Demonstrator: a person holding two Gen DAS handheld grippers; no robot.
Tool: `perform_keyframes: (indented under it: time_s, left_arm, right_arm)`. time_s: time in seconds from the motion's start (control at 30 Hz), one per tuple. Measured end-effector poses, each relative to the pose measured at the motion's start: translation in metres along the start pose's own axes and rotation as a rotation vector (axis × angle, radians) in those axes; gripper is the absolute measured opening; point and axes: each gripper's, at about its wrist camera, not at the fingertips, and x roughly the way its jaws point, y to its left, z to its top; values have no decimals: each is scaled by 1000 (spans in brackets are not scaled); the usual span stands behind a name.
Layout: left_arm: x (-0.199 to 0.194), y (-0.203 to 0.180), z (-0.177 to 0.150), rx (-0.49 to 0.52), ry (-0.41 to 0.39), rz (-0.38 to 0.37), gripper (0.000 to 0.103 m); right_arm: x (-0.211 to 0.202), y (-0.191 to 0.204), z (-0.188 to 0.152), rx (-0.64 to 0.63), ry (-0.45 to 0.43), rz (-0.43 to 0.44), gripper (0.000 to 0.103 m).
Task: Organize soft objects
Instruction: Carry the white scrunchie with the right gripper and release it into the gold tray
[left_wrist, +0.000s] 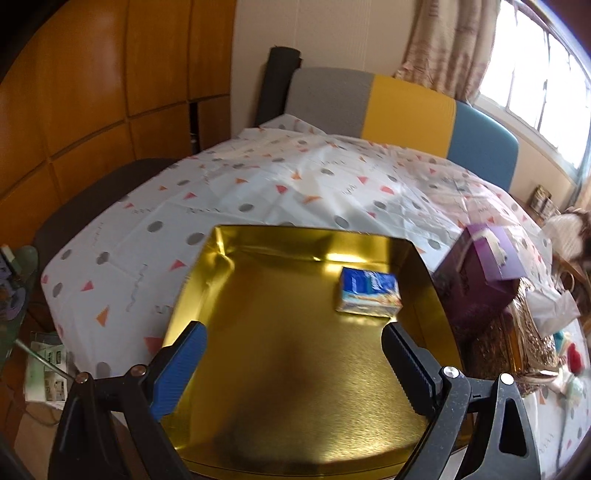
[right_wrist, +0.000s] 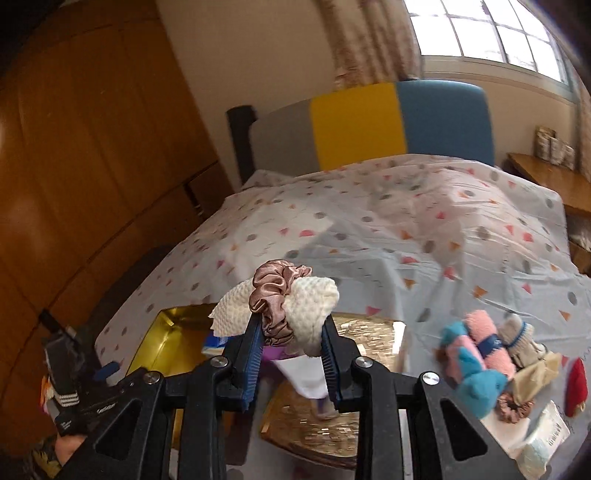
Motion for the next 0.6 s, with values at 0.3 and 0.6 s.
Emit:
perform_keyframes:
  time_s: [0.3, 0.6]
  left_arm:
    - [-12, 22, 0, -44, -19, 31, 96]
    - [-18, 26, -4, -45, -24, 33, 96]
  right_arm:
    - [107, 105, -55, -262, 284, 22, 32]
    - [153, 103, -76, -250, 346, -29, 57]
